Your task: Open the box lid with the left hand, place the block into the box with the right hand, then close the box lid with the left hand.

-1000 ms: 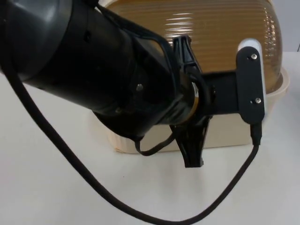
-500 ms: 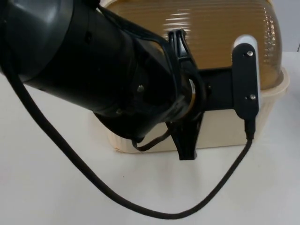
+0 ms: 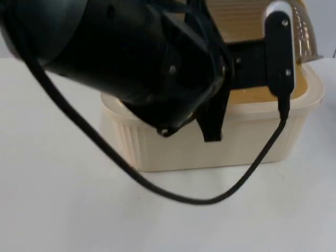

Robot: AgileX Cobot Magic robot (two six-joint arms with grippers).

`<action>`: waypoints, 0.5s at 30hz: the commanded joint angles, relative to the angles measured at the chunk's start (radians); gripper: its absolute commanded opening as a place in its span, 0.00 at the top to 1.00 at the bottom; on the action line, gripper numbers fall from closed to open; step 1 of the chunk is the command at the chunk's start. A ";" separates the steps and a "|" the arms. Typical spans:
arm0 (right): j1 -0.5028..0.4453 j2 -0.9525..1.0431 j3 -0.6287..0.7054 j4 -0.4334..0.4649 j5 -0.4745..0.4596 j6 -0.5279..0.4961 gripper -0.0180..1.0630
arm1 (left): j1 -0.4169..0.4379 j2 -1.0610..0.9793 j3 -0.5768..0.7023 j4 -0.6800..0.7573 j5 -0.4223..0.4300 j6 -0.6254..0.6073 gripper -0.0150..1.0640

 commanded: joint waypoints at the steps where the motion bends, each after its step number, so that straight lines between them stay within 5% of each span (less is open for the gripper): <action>1: -0.004 -0.006 -0.006 -0.003 0.000 0.003 0.01 | 0.008 -0.004 -0.030 0.001 0.010 0.015 0.99; 15: -0.004 -0.006 -0.006 -0.003 0.009 -0.001 0.01 | 0.175 -0.004 -0.147 0.001 -0.149 0.015 0.99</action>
